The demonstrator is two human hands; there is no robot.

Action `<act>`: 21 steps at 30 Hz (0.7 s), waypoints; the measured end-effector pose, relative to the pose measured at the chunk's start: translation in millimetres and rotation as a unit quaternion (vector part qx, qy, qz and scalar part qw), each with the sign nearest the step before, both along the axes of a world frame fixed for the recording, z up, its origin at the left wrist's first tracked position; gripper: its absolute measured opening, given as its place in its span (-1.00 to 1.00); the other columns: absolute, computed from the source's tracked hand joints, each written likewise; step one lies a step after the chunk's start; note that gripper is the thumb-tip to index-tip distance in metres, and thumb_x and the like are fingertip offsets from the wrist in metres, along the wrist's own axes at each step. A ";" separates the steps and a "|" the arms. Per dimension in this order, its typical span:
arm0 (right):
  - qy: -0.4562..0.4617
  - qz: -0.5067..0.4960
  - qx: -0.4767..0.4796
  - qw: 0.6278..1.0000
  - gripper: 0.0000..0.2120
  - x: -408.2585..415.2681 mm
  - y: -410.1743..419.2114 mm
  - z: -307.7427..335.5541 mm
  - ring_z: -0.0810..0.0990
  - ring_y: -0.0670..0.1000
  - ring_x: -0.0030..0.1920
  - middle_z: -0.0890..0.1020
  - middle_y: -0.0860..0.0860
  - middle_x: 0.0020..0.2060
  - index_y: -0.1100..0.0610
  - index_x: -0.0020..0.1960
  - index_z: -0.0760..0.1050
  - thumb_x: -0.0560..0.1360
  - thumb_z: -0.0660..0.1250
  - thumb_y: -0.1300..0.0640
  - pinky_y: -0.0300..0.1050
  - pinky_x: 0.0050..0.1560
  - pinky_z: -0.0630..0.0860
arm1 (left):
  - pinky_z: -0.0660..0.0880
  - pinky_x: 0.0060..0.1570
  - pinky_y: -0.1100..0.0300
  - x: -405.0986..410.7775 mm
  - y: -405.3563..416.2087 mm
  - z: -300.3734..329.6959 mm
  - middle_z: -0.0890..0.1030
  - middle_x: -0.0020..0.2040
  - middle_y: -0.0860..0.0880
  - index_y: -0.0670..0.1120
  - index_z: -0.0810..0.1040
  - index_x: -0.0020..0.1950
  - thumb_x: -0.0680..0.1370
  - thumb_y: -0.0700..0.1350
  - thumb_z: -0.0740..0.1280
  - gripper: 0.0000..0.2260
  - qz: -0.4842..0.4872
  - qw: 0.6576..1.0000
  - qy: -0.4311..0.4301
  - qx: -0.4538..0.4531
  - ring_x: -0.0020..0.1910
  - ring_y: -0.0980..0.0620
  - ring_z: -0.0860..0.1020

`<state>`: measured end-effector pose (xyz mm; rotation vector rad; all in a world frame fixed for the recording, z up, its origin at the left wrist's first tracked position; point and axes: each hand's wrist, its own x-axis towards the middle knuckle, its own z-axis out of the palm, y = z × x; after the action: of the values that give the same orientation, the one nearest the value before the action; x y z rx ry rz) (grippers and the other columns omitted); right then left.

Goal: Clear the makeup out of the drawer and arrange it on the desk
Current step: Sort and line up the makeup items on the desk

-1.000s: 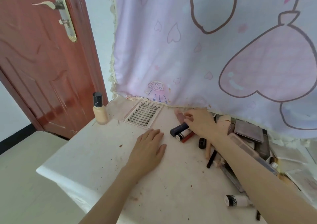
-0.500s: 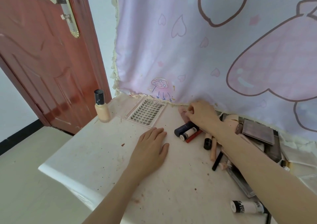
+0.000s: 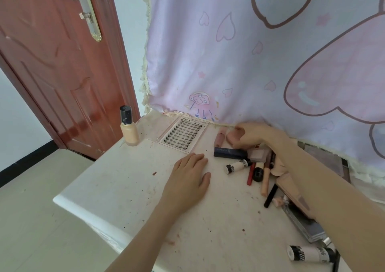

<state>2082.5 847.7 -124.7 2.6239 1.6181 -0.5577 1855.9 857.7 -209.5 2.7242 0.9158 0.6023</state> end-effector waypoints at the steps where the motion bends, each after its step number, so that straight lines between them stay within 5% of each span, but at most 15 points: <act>1: 0.005 -0.001 0.015 1.000 -0.43 0.2 -1.3 -1.8 0.43 0.03 0.06 0.47 0.04 0.23 0.08 0.35 0.33 0.39 0.40 0.00 -0.16 -0.04 0.35 | 0.01 0.34 0.28 -0.2 0.3 0.2 0.37 0.38 0.05 -0.05 0.38 0.37 0.46 0.17 -0.14 -0.39 0.000 1.000 -0.002 0.001 0.42 0.06 0.24; 6: -0.010 -0.030 0.114 0.993 -0.39 -2.4 -15.2 -3.9 0.37 0.11 0.31 0.41 0.08 0.35 0.07 0.40 0.31 0.40 0.34 -0.08 -0.05 0.25 0.34 | -0.01 0.34 0.30 -0.7 0.5 0.7 0.37 0.38 0.08 -0.03 0.38 0.36 0.47 0.17 -0.12 -0.41 -0.002 1.000 -0.009 -0.013 0.42 0.09 0.23; 9: 0.067 -0.057 0.231 0.969 -0.38 -15.4 -31.6 11.8 0.35 0.07 0.34 0.39 0.02 0.36 0.04 0.43 0.29 0.42 0.38 -0.04 -0.07 0.29 0.28 | 0.03 0.34 0.30 0.2 0.3 3.4 0.37 0.37 0.09 -0.02 0.36 0.38 0.56 0.08 0.04 -0.57 -0.001 0.999 -0.026 -0.036 0.39 0.12 0.25; 14: 0.406 -0.094 0.324 0.849 -0.47 -70.9 -65.5 25.7 0.60 -0.06 -0.02 0.62 -0.07 0.03 -0.03 0.20 0.53 0.32 0.36 -0.28 -0.15 0.02 0.52 | 0.20 0.22 0.42 -3.6 0.2 13.4 0.41 0.31 0.10 0.00 0.34 0.38 0.60 -0.07 0.15 -0.67 0.028 0.975 -0.135 -0.176 0.30 0.13 0.37; 17: 0.528 -0.124 0.348 0.764 -0.86 -97.7 -74.7 -4.5 0.56 -0.02 -0.17 0.63 0.06 -0.04 0.04 0.02 0.58 0.49 0.32 0.05 -0.20 -0.20 0.46 | 0.36 0.10 0.46 -10.4 2.5 20.2 0.50 0.23 0.07 -0.03 0.43 0.29 0.62 -0.13 0.13 -0.74 0.055 0.923 -0.262 -0.275 0.22 0.11 0.46; 19: 0.539 -0.132 0.339 0.759 -0.79 -113.8 -79.4 -28.6 0.54 -0.02 -0.18 0.63 0.05 -0.05 0.05 0.02 0.56 0.44 0.37 -0.01 -0.17 -0.20 0.45 | 0.44 0.17 0.20 -18.4 2.0 26.5 0.53 0.20 0.04 -0.05 0.46 0.25 0.63 -0.12 0.11 -0.75 0.052 0.908 -0.295 -0.292 0.20 0.08 0.48; 21: 0.540 -0.141 0.320 0.766 -0.58 -126.0 -81.4 -45.8 0.57 -0.01 -0.17 0.65 0.07 -0.05 0.09 0.15 0.49 0.39 0.43 -0.09 -0.17 -0.18 0.46 | 0.44 0.18 0.20 -28.3 -3.2 38.4 0.55 0.16 0.04 -0.04 0.47 0.24 0.63 -0.10 0.09 -0.74 0.021 0.904 -0.295 -0.309 0.17 0.13 0.49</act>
<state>1956.5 766.3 -170.5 3.2753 1.7795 -2.2434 1827.7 854.4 -171.2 1.8076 0.8162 0.8899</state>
